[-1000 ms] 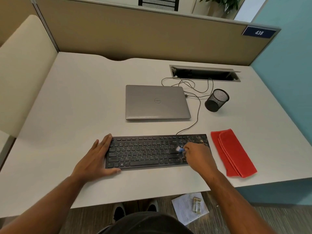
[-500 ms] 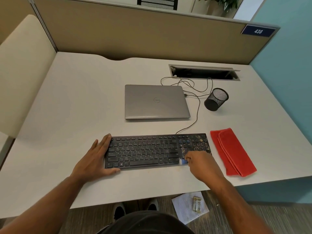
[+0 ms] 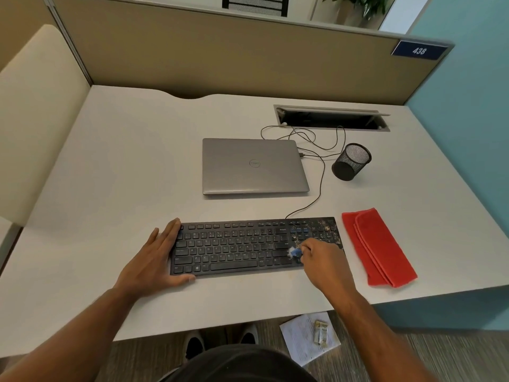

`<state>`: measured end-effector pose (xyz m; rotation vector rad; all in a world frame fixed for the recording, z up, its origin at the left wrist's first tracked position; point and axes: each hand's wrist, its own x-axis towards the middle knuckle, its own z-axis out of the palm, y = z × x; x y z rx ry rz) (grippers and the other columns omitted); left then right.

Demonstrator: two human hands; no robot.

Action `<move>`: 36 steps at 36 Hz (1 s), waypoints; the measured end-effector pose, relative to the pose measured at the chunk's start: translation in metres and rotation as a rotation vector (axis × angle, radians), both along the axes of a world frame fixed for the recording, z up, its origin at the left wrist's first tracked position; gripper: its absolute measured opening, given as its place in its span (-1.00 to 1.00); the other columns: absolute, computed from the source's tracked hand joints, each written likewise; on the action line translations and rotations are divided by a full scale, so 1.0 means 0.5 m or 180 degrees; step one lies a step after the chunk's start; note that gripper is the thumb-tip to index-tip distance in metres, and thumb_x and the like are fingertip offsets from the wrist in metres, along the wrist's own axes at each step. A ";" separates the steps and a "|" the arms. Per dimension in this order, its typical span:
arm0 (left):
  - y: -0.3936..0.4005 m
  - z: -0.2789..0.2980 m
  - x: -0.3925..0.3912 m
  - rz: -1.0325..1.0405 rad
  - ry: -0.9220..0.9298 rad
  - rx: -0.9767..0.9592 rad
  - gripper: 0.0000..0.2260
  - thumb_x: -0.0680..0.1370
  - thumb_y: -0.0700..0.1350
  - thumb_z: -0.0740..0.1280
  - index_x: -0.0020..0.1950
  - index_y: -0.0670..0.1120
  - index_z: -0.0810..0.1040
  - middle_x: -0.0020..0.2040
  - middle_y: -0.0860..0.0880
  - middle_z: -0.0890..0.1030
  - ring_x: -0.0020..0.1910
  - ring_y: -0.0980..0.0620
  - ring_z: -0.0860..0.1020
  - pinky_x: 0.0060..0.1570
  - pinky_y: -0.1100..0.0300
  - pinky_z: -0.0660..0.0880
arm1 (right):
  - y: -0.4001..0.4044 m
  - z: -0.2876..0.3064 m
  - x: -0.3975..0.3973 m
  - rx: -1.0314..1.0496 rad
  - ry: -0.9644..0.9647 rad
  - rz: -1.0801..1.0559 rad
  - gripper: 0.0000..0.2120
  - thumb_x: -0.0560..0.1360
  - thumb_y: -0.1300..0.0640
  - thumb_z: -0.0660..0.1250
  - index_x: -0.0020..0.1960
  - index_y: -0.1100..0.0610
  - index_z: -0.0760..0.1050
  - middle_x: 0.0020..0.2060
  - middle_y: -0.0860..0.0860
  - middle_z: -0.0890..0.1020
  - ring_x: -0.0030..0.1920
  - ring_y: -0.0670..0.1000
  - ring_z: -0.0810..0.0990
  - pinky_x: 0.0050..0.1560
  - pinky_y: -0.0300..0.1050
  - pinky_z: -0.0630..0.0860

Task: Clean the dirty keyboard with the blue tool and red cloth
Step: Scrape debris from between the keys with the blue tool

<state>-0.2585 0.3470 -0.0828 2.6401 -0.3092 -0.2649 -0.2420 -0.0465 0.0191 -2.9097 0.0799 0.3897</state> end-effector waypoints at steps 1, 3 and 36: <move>0.000 0.000 0.000 -0.0005 -0.0006 0.0000 0.21 0.35 0.60 0.31 0.67 0.06 -0.33 0.69 0.12 -0.19 0.66 0.09 -0.11 0.59 0.23 -0.30 | 0.000 -0.001 -0.003 0.0025 0.0006 0.0043 -0.78 0.66 0.14 0.19 0.12 0.06 0.62 -0.10 0.00 0.70 -0.19 -0.05 0.61 -0.20 -0.18 0.45; 0.000 0.000 0.000 -0.0013 -0.0007 0.0000 0.21 0.35 0.59 0.31 0.67 0.05 -0.32 0.69 0.11 -0.18 0.66 0.10 -0.10 0.58 0.24 -0.31 | -0.007 -0.005 -0.011 0.0055 0.0045 0.0136 -0.79 0.65 0.17 0.21 0.12 0.03 0.61 -0.11 0.01 0.70 -0.22 -0.05 0.57 -0.26 -0.21 0.38; -0.001 0.004 -0.001 -0.0012 -0.0032 -0.0012 0.21 0.34 0.61 0.30 0.67 0.06 -0.32 0.69 0.10 -0.17 0.64 0.11 -0.13 0.58 0.25 -0.32 | -0.004 -0.004 -0.059 0.0568 -0.0400 -0.0238 -0.82 0.66 0.08 0.21 0.08 -0.04 0.60 -0.24 -0.13 0.63 -0.29 -0.15 0.55 -0.32 -0.29 0.42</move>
